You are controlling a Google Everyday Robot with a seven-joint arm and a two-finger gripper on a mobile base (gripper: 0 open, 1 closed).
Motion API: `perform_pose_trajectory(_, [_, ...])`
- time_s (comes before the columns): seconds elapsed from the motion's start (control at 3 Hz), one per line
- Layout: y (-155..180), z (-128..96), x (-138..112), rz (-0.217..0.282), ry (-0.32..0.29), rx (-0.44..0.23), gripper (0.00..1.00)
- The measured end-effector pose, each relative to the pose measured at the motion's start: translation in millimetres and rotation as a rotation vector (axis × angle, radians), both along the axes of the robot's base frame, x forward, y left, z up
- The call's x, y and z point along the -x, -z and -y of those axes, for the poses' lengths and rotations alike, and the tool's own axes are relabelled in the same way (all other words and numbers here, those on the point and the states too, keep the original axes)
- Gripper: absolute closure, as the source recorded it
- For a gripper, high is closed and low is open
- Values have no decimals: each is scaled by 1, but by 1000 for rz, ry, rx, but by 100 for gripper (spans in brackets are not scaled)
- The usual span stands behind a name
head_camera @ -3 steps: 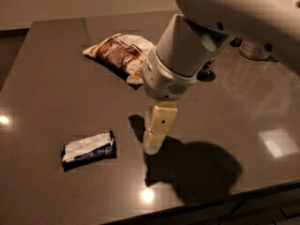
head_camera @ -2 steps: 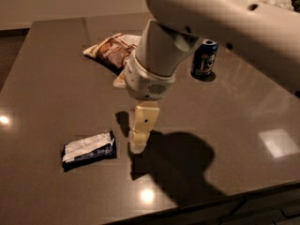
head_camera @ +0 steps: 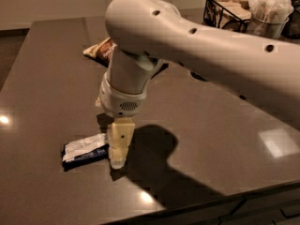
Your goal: Move rxbar blueberry near brown chip bag
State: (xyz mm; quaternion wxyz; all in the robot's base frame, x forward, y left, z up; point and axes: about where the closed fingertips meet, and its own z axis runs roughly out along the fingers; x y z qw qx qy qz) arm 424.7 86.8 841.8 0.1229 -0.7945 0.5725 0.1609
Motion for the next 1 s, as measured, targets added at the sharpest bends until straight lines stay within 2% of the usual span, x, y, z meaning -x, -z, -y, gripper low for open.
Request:
perform_pose_trajectory(0.33, [11,-21,20,-9,-16,-2,2])
perform_pose_trajectory(1.0, [3,-37,37,-10,-39,-19,48])
